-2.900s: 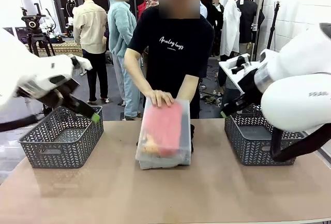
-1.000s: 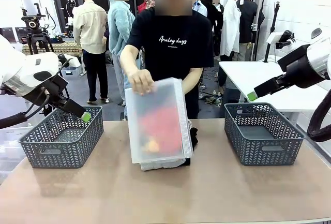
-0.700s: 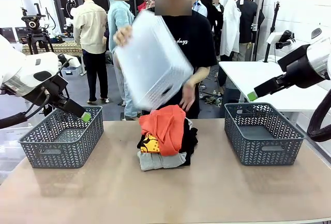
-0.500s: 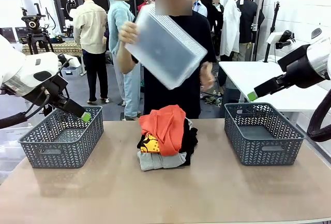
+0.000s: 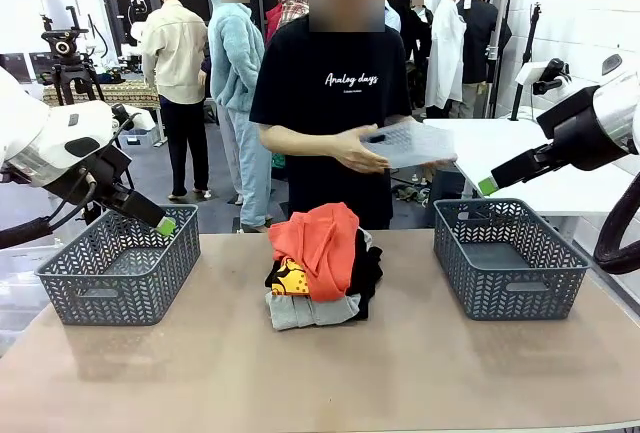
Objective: Sort the tops and bottoms.
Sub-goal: Lift clothes from the center of the table with your left hand.
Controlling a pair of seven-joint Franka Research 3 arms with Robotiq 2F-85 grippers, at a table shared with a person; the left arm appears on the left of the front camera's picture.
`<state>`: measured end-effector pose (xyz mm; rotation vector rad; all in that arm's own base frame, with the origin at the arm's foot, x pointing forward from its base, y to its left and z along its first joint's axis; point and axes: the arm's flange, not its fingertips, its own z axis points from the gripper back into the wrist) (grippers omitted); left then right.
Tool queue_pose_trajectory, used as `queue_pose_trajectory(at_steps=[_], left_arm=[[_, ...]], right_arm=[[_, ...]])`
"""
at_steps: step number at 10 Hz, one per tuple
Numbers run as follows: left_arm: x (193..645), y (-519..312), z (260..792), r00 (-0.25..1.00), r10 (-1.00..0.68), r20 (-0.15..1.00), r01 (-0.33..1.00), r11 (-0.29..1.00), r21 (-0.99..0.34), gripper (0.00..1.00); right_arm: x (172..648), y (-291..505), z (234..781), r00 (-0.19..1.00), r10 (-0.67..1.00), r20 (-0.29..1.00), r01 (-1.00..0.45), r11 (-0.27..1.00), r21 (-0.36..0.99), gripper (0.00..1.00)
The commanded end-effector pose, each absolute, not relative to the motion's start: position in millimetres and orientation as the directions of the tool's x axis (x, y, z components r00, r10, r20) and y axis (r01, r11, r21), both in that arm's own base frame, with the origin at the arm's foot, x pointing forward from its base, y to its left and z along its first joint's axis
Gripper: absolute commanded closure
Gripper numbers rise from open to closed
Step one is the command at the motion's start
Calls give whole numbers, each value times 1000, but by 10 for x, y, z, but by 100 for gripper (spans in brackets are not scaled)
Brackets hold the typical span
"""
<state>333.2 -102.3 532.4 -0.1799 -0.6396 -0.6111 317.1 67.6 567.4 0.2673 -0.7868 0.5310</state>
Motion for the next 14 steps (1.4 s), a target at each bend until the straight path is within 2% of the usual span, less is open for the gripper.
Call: queue_pose_trajectory(at_steps=[1, 14], left_arm=[[3331, -1013, 5319, 638, -477, 605, 585, 811, 22, 0], [3331, -1013, 5319, 638, -477, 605, 585, 811, 22, 0]], right_arm=[[3181, 685, 5677, 585, 335, 739, -546, 836, 52, 0], [3181, 685, 5677, 585, 335, 739, -546, 836, 52, 0]])
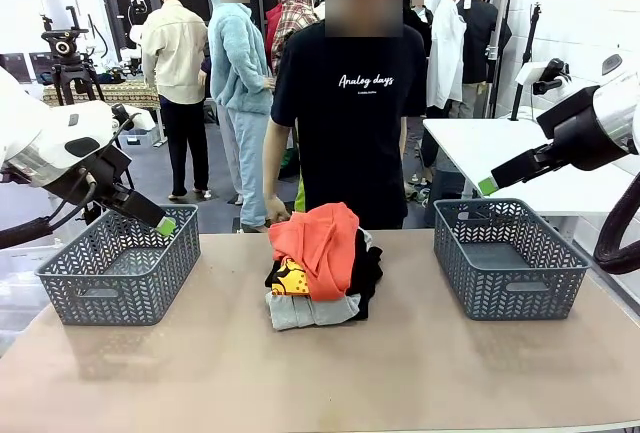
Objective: Sort the tops and bottoms.
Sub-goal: Lift clothes from the center of the table with your left hand.
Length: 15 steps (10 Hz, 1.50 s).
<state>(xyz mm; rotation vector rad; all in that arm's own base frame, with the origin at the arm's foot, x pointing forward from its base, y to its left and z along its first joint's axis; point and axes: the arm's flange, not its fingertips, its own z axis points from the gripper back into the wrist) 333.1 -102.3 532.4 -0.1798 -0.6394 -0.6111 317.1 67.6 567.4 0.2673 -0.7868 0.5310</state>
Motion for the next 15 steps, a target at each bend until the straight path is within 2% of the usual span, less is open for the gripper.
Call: queue_pose_trajectory(at_steps=[1, 15], left_arm=[[3331, -1013, 5319, 638, -477, 605, 585, 811, 22, 0], [3331, -1013, 5319, 638, -477, 605, 585, 811, 22, 0]], right_arm=[[3181, 685, 5677, 585, 335, 739, -546, 836, 52, 0], [3181, 685, 5677, 585, 335, 739, -546, 836, 52, 0]])
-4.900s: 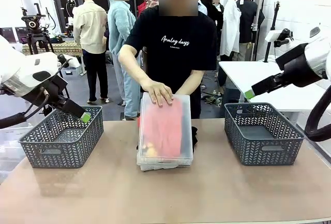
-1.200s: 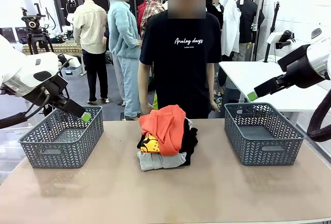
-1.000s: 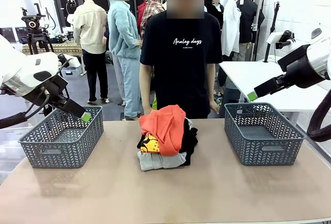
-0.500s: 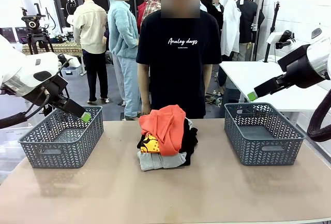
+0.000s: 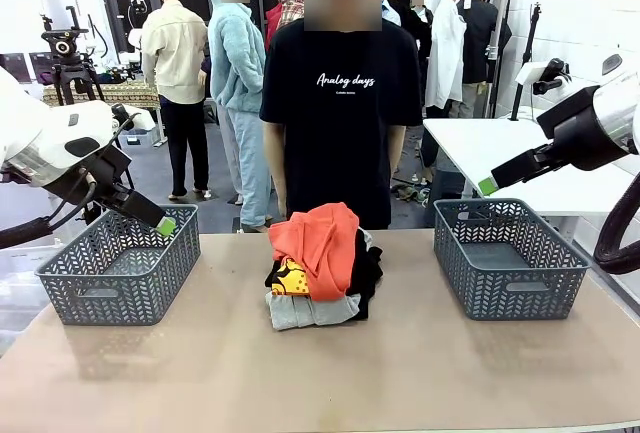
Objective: Sort the tops and bottoms.
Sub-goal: Lift clothes from the center of the table with your left hand.
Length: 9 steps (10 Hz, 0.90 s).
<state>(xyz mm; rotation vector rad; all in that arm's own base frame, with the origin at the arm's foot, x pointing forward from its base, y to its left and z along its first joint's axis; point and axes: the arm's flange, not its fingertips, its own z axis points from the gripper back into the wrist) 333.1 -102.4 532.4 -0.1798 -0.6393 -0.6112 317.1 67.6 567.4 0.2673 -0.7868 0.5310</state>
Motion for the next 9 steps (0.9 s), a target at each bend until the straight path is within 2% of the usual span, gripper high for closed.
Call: queue_pose_trajectory(at_steps=[1, 9], left_arm=[[3331, -1013, 5319, 638, -477, 605, 585, 811, 22, 0], [3331, -1013, 5319, 638, -477, 605, 585, 811, 22, 0]], right_arm=[[3181, 685, 5677, 585, 335, 739, -546, 836, 52, 0], [3181, 685, 5677, 585, 335, 739, -546, 836, 52, 0]])
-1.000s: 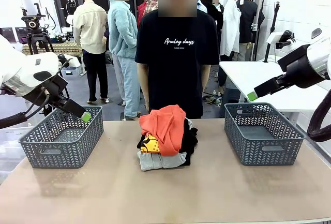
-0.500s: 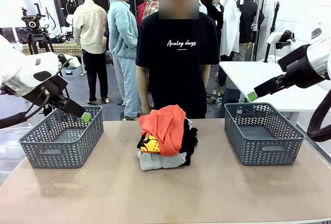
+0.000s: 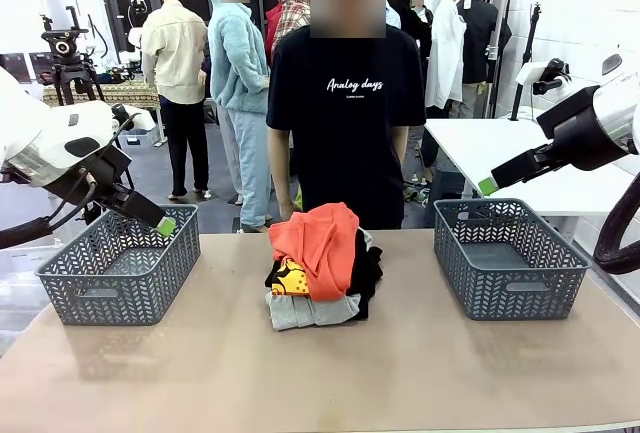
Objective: Sort the tops and bottoms.
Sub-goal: Lift clothes from the center of the table with your left hand.
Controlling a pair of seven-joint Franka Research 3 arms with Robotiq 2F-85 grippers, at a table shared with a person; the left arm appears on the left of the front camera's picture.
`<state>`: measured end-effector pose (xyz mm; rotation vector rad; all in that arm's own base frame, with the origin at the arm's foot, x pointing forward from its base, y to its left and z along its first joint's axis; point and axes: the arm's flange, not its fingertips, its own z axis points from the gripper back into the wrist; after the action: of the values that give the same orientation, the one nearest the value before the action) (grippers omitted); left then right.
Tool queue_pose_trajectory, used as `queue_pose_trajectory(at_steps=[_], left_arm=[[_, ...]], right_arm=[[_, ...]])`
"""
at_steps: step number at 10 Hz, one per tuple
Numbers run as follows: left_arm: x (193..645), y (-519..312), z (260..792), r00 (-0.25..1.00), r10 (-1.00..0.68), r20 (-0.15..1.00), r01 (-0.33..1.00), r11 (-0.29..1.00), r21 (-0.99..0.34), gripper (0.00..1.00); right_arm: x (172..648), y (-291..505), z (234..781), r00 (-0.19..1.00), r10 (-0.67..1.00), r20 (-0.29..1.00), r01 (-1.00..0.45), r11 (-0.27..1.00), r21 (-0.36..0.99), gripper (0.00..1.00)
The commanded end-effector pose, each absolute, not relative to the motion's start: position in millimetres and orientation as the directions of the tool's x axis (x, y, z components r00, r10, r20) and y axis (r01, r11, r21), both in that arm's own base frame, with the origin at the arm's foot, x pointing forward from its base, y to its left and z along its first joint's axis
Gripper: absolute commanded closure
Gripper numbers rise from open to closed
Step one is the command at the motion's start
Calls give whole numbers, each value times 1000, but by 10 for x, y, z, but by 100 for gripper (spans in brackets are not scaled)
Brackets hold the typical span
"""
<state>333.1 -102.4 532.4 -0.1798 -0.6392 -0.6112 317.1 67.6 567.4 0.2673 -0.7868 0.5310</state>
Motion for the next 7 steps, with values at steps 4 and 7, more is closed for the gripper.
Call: queue_pose_trajectory(at_steps=[4, 7], left_arm=[[3331, -1013, 5319, 638, -477, 605, 585, 811, 22, 0], [3331, -1013, 5319, 638, -477, 605, 585, 811, 22, 0]], right_arm=[[3181, 685, 5677, 585, 335, 739, -546, 836, 52, 0], [3181, 685, 5677, 585, 335, 739, -546, 836, 52, 0]])
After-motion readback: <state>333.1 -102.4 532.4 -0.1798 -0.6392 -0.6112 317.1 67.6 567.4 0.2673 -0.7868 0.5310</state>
